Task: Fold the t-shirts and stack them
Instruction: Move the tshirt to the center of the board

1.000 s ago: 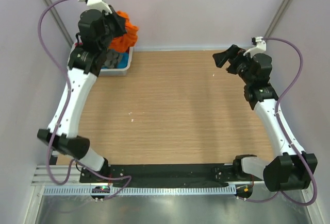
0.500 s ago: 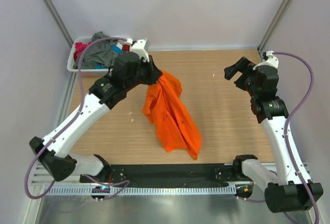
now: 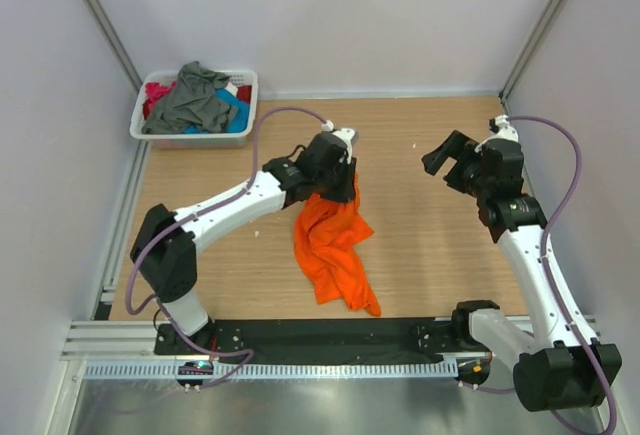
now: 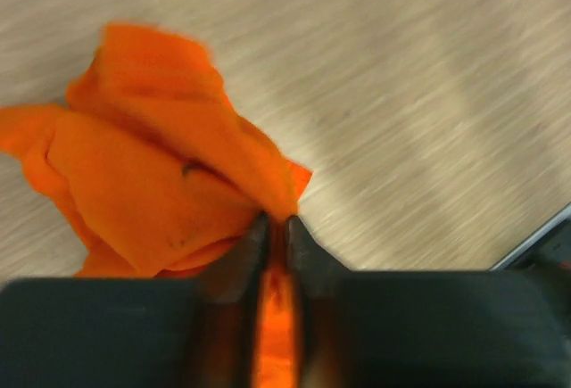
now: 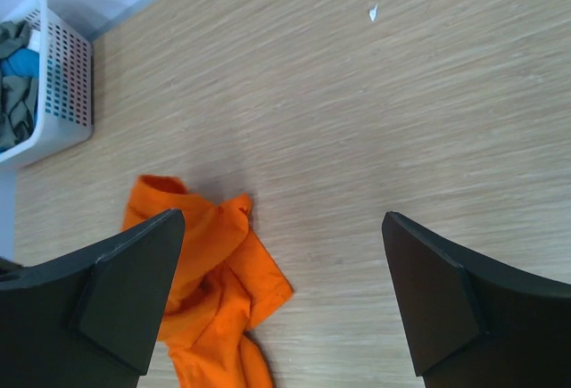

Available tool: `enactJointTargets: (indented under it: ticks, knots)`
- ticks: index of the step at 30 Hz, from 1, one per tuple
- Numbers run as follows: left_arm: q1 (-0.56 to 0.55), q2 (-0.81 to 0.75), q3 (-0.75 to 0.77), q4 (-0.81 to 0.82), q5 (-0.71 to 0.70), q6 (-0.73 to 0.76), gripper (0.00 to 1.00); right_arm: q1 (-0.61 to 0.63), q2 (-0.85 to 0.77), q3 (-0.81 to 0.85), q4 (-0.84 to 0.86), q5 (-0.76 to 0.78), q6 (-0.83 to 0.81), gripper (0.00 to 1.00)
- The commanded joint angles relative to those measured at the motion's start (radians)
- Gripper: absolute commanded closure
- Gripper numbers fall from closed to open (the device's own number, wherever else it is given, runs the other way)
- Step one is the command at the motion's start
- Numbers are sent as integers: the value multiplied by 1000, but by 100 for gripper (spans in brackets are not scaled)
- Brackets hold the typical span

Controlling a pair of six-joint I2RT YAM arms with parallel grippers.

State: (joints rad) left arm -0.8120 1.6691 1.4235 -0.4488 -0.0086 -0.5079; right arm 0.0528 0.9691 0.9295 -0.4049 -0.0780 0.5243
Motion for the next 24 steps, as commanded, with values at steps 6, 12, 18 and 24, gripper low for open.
enactJointTargets:
  ticks: [6,12,18,24]
  knots:
    - [-59,-95,-44,-132,-107,-55,0,8,29,-73,89,-139,8,1]
    - [-56,-319,-157,-370,-301,-263,0,163,124,-34,129,-71,2,0]
    - [-55,-443,-441,-288,-186,-374,1,364,327,-6,187,53,-78,1]
    - [-55,-497,-579,-179,-137,-414,4,515,597,124,175,73,-200,7]
